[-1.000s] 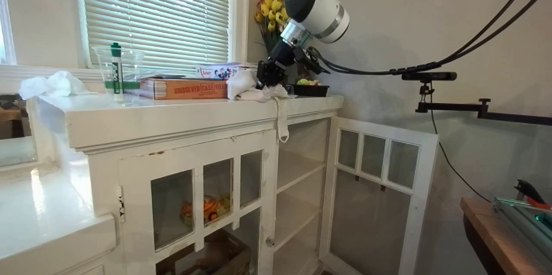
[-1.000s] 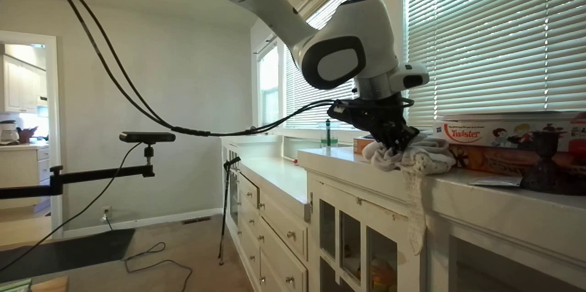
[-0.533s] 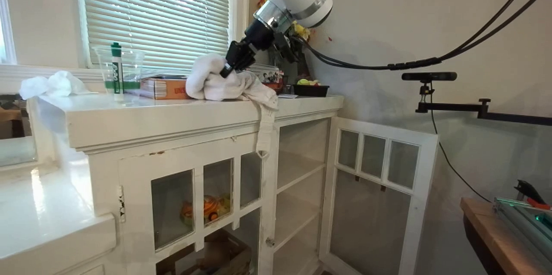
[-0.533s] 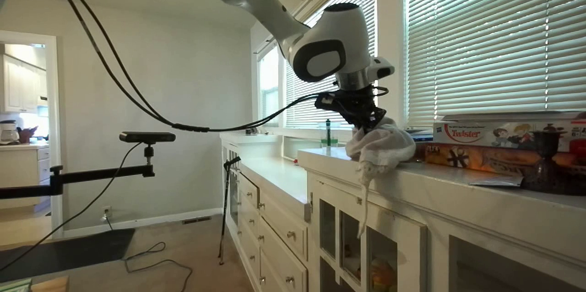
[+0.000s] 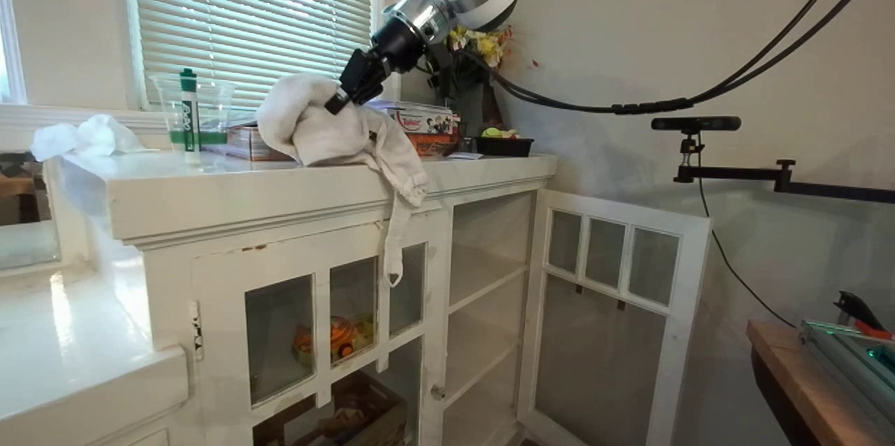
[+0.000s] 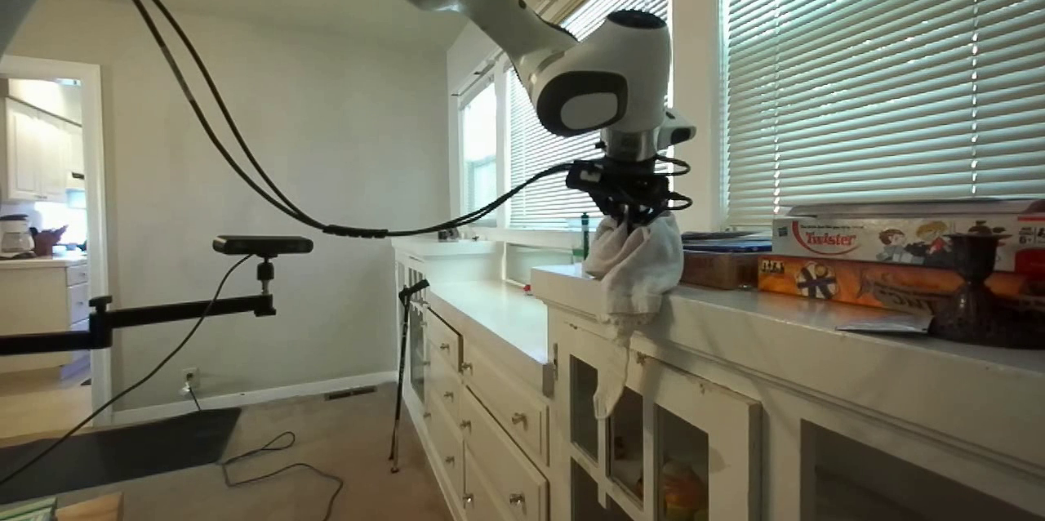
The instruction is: Take the cloth off of the cabinet door and white the top of the cabinet with it
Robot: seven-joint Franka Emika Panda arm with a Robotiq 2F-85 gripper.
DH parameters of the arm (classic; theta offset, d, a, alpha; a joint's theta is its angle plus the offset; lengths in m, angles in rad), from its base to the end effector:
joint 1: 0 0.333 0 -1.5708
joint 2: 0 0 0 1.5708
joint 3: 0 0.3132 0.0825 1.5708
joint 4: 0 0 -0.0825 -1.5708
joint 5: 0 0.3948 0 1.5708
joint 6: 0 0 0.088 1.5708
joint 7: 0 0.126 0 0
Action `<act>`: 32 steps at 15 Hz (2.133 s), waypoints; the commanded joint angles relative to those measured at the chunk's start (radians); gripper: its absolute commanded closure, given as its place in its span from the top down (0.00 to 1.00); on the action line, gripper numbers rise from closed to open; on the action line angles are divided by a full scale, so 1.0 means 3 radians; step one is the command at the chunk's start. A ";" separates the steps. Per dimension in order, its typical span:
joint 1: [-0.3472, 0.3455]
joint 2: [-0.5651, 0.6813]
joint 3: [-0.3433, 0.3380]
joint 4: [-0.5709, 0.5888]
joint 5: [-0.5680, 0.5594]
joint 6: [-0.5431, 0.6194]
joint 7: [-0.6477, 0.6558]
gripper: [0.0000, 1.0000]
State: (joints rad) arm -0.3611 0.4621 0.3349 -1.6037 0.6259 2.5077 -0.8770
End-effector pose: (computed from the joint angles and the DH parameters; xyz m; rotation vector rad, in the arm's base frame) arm 0.7307 -0.0513 0.4020 -2.5945 -0.4614 -0.8997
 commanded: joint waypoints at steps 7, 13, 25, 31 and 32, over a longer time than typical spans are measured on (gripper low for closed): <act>0.0348 0.0136 -0.0665 0.0079 -0.0463 -0.0018 -0.0024 0.03; 0.0346 0.0047 -0.1011 -0.0176 -0.0923 0.0116 0.0331 0.03; 0.0274 -0.0040 -0.1274 -0.0282 -0.1389 0.0212 0.0915 0.03; 0.0400 0.0151 -0.0733 0.0109 -0.1282 0.0108 0.0542 0.03; 0.0437 0.0193 -0.0659 0.0189 -0.1288 0.0079 0.0492 0.03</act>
State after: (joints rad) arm -0.2502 0.4691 0.0826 -1.6390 0.2497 2.5679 -0.6791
